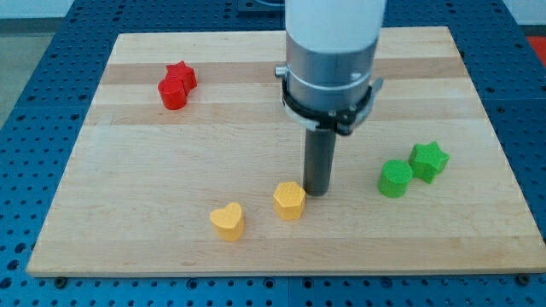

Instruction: Slide the hexagon into the heart

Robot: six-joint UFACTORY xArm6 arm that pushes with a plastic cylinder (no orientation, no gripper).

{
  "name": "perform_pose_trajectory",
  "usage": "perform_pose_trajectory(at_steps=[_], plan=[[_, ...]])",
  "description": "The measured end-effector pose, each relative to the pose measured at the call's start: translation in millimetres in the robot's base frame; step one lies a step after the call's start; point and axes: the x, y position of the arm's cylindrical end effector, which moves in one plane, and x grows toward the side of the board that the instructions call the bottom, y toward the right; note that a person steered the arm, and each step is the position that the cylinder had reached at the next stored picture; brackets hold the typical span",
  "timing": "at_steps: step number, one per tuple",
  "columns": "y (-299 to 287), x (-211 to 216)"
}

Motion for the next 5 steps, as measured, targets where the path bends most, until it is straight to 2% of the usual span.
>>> perform_pose_trajectory(at_steps=[2, 5], plan=[[-53.5, 5.0], [-40.9, -5.3]])
